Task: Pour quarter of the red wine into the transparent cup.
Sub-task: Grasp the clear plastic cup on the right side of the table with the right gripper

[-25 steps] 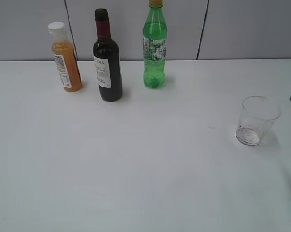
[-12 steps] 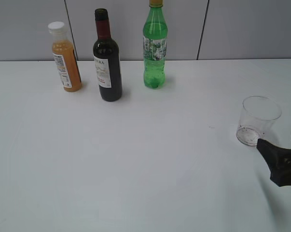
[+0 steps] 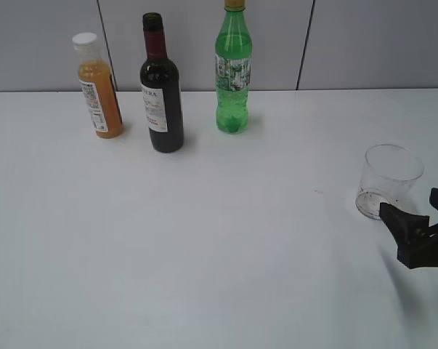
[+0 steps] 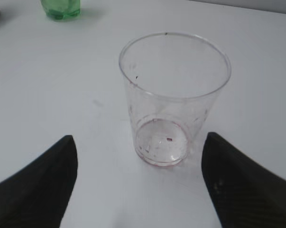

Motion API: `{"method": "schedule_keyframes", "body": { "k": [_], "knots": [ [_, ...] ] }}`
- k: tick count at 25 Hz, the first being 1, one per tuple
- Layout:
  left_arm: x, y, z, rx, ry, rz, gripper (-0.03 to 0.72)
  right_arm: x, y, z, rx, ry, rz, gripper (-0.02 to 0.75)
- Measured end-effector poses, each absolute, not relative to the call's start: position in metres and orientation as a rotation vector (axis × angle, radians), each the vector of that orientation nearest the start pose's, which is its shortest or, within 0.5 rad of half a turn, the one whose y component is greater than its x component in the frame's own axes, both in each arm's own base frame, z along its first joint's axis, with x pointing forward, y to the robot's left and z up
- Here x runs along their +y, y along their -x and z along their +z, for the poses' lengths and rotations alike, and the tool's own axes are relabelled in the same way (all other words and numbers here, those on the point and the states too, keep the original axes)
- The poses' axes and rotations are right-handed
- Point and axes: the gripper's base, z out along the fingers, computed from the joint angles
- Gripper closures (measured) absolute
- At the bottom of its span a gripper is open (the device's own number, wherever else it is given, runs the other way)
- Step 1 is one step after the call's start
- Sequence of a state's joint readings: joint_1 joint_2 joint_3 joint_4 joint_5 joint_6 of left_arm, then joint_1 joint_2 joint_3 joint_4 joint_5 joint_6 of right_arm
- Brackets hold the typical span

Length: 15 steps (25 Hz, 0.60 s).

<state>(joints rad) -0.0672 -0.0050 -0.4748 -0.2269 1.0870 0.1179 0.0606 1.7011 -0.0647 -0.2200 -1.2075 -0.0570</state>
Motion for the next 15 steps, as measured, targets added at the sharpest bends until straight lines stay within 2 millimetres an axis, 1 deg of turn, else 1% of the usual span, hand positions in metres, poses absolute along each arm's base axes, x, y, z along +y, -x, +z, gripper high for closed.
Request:
{"method": "schedule_keyframes", "body": {
  "k": [6, 10, 15],
  "knots": [
    [-0.018, 0.006, 0.270, 2.068, -0.203, -0.243, 0.459, 0.030, -0.188, 0.118, 1.878, 0.323, 0.149, 0.066],
    [-0.018, 0.006, 0.270, 2.068, -0.203, -0.243, 0.459, 0.031, -0.197, 0.120, 1.860, 0.309, 0.157, 0.066],
    [-0.018, 0.006, 0.270, 2.068, -0.203, -0.243, 0.459, 0.031, -0.201, 0.108, 1.917, 0.270, 0.188, 0.066]
  ]
}}
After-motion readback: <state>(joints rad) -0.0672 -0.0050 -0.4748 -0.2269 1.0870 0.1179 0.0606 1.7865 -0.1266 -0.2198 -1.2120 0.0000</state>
